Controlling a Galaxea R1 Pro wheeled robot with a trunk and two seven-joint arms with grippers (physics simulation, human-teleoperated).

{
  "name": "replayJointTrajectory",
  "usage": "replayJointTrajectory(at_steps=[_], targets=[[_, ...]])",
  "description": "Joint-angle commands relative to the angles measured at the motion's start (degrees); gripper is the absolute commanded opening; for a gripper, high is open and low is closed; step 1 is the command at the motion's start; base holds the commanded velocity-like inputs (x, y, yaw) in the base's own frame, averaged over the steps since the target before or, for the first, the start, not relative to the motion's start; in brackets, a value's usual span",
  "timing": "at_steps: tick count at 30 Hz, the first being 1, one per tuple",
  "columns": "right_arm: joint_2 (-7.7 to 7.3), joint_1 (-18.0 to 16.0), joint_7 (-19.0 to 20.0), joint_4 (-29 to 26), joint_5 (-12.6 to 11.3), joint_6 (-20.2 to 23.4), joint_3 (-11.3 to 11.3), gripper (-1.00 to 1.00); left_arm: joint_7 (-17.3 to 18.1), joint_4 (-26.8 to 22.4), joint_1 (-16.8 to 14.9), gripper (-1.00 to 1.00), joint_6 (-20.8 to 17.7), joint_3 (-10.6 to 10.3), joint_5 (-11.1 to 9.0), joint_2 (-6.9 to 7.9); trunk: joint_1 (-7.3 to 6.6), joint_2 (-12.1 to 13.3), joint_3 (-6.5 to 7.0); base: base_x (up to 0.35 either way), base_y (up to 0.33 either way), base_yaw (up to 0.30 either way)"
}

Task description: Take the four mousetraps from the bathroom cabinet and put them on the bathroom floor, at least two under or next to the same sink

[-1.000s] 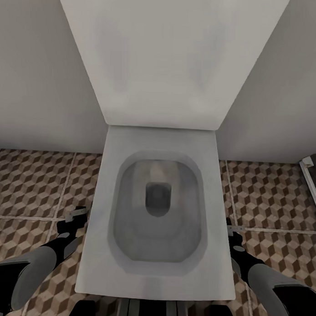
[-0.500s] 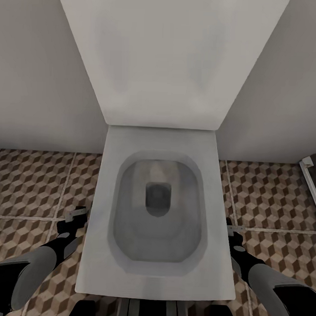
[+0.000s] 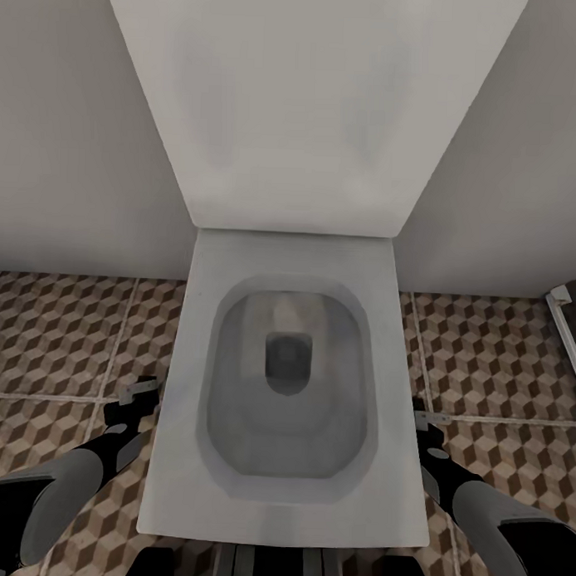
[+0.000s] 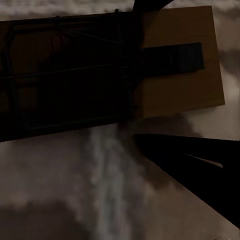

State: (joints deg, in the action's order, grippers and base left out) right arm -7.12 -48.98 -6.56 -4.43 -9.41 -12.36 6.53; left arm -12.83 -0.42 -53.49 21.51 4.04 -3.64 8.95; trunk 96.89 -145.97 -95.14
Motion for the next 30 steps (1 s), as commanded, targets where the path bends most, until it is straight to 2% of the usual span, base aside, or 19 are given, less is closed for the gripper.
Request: replayJointTrajectory(at_steps=[1, 12, 13, 30], targets=[[-0.18, -0.03, -0.56, 0.12, -1.05, 3.48, -0.82, -1.0, 0.18, 0.07, -0.04, -1.0, 0.26, 0.35, -0.23, -0.01, 0.04, 0.0, -0.04, 0.0, 0.0, 0.0], [-0.18, -0.03, -0.56, 0.12, -1.15, 3.48, -0.82, -1.0, 0.18, 0.07, -0.04, -1.0, 0.28, 0.35, -0.23, -0.04, 0.04, 0.0, -0.04, 0.0, 0.0, 0.0], [-0.18, -0.04, -0.56, 0.12, -1.15, 3.48, -0.82, 1.0, 0.18, 0.07, -0.04, -1.0, 0.28, 0.35, -0.23, -0.05, 0.04, 0.0, -0.04, 0.0, 0.0, 0.0], [-0.18, -0.05, -0.56, 0.12, -1.22, 3.47, -0.82, 1.0, 0.18, 0.07, -0.04, -1.0, 0.28, 0.35, -0.23, -0.07, 0.04, 0.0, -0.04, 0.0, 0.0, 0.0]])
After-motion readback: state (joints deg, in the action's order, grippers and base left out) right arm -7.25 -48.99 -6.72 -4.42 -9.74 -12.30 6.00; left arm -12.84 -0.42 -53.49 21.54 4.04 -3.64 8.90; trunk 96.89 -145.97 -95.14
